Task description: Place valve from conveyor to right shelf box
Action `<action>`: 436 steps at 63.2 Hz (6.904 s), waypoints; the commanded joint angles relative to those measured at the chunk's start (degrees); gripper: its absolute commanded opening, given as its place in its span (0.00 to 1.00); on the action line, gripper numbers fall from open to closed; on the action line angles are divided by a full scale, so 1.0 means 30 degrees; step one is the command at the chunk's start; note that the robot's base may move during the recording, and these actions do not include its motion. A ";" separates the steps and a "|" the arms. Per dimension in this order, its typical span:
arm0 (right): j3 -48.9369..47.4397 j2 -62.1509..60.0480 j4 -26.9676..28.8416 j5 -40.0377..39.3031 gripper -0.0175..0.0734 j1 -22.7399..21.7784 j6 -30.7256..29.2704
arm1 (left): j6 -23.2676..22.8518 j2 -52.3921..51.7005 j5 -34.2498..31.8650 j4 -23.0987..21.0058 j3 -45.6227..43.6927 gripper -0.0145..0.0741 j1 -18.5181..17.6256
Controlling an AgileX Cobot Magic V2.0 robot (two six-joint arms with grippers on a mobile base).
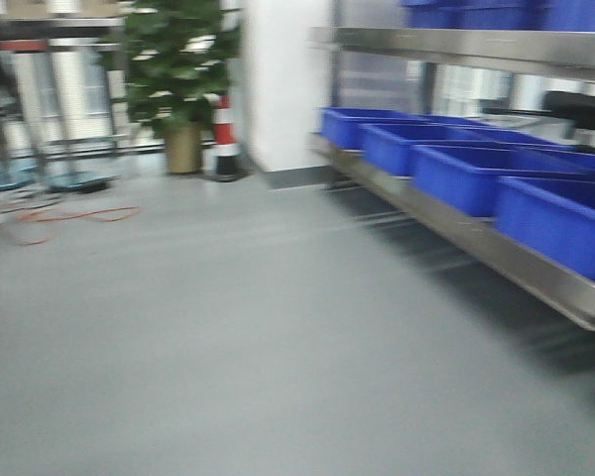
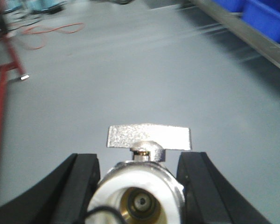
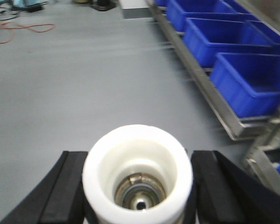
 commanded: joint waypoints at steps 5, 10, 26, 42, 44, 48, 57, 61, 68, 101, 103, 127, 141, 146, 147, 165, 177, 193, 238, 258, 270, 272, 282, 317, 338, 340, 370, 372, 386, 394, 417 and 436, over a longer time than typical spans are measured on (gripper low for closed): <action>-0.0306 -0.0180 -0.0166 -0.1365 0.03 0.0025 0.0025 | -0.0170 -0.0156 -0.0978 -0.0260 -0.0125 0.04 -0.0127; -0.0306 -0.0180 -0.0166 -0.1365 0.03 0.0025 0.0025 | -0.0170 -0.0156 -0.0978 -0.0260 -0.0125 0.04 -0.0127; -0.0306 -0.0180 -0.0166 -0.1365 0.03 0.0025 0.0025 | -0.0170 -0.0156 -0.0978 -0.0260 -0.0125 0.04 -0.0127; -0.0306 -0.0180 -0.0166 -0.1365 0.03 0.0025 0.0025 | -0.0170 -0.0156 -0.0978 -0.0260 -0.0125 0.04 -0.0127; -0.0306 -0.0180 -0.0166 -0.1365 0.03 0.0025 0.0025 | -0.0170 -0.0156 -0.0978 -0.0260 -0.0125 0.04 -0.0127; -0.0306 -0.0180 -0.0166 -0.1365 0.03 0.0025 0.0025 | -0.0170 -0.0156 -0.0978 -0.0260 -0.0125 0.04 -0.0127; -0.0306 -0.0180 -0.0166 -0.1365 0.03 0.0025 0.0025 | -0.0170 -0.0156 -0.0978 -0.0260 -0.0125 0.04 -0.0127; -0.0306 -0.0180 -0.0166 -0.1365 0.03 0.0025 0.0025 | -0.0170 -0.0156 -0.0978 -0.0260 -0.0125 0.04 -0.0127; -0.0306 -0.0180 -0.0166 -0.1365 0.03 0.0025 0.0025 | -0.0170 -0.0156 -0.0978 -0.0260 -0.0125 0.04 -0.0127; -0.0306 -0.0180 -0.0166 -0.1365 0.03 0.0025 0.0025 | -0.0170 -0.0156 -0.0978 -0.0260 -0.0125 0.04 -0.0127; -0.0306 -0.0180 -0.0166 -0.1365 0.03 0.0025 0.0025 | -0.0170 -0.0156 -0.0978 -0.0260 -0.0125 0.04 -0.0127; -0.0306 -0.0180 -0.0166 -0.1365 0.03 0.0025 0.0025 | -0.0170 -0.0156 -0.0978 -0.0260 -0.0125 0.04 -0.0127; -0.0306 -0.0180 -0.0166 -0.1365 0.03 0.0025 0.0025 | -0.0170 -0.0156 -0.0978 -0.0260 -0.0125 0.04 -0.0127; -0.0306 -0.0180 -0.0166 -0.1365 0.03 0.0025 0.0025 | -0.0170 -0.0156 -0.0978 -0.0260 -0.0125 0.04 -0.0127; -0.0306 -0.0180 -0.0166 -0.1365 0.03 0.0025 0.0025 | -0.0170 -0.0156 -0.0978 -0.0260 -0.0125 0.04 -0.0127; -0.0306 -0.0180 -0.0166 -0.1365 0.03 0.0025 0.0025 | -0.0170 -0.0156 -0.0978 -0.0260 -0.0125 0.04 -0.0127; -0.0306 -0.0180 -0.0166 -0.1365 0.03 0.0025 0.0025 | -0.0170 -0.0156 -0.0978 -0.0260 -0.0125 0.04 -0.0127; -0.0306 -0.0180 -0.0166 -0.1365 0.03 0.0025 0.0025 | -0.0170 -0.0156 -0.0978 -0.0260 -0.0125 0.04 -0.0127; -0.0306 -0.0180 -0.0166 -0.1365 0.03 0.0025 0.0025 | -0.0170 -0.0156 -0.0978 -0.0260 -0.0125 0.04 -0.0127; -0.0306 -0.0180 -0.0166 -0.1365 0.03 0.0025 0.0025 | -0.0170 -0.0156 -0.0978 -0.0260 -0.0125 0.04 -0.0127; -0.0306 -0.0180 -0.0166 -0.1365 0.03 0.0025 0.0025 | -0.0170 -0.0156 -0.0978 -0.0260 -0.0125 0.04 -0.0127; -0.0306 -0.0180 -0.0166 -0.1365 0.03 0.0025 0.0025 | -0.0170 -0.0156 -0.0978 -0.0260 -0.0125 0.04 -0.0127; -0.0306 -0.0180 -0.0166 -0.1365 0.03 0.0025 0.0025 | -0.0170 -0.0156 -0.0978 -0.0260 -0.0125 0.04 -0.0127; -0.0306 -0.0180 -0.0166 -0.3971 0.03 0.0025 0.0025 | -0.0170 -0.0121 -0.0974 -0.0260 -0.0125 0.04 -0.0127; -0.0306 -0.0180 -0.0115 -0.5393 0.03 0.0025 0.0025 | -0.0170 -0.0121 -0.1571 -0.0260 -0.0125 0.04 -0.0127; -0.0338 -0.0180 -0.0115 -0.5581 0.03 0.0025 0.0025 | -0.0170 -0.0085 -0.1696 -0.0260 -0.0209 0.04 -0.0127; -0.7235 0.4612 -0.0067 -0.4993 0.03 0.3072 -0.0184 | 0.0024 0.6575 0.1381 -0.0380 -1.2097 0.04 -0.4085; -0.7901 0.5255 -0.0067 -0.4893 0.03 0.3489 -0.0184 | 0.0024 0.7175 0.1431 -0.0380 -1.2794 0.04 -0.4835; -1.1095 0.9106 -0.0067 -0.4266 0.03 0.5236 -0.0184 | 0.0024 1.2140 0.1312 -0.0098 -1.7009 0.04 -0.8957; -1.1846 1.0860 -0.0067 -0.3844 0.03 0.5868 -0.0184 | 0.0024 1.4305 0.0755 0.0094 -1.8027 0.04 -0.9815; -1.1942 1.4485 0.0091 -0.3691 0.03 0.6499 -0.0184 | 0.0024 1.7969 0.0434 0.0094 -1.8106 0.04 -0.9824; -1.1972 1.5089 0.0238 -0.3590 0.49 0.6499 -0.0184 | 0.0024 1.8237 0.0468 0.0094 -1.8106 0.48 -0.9824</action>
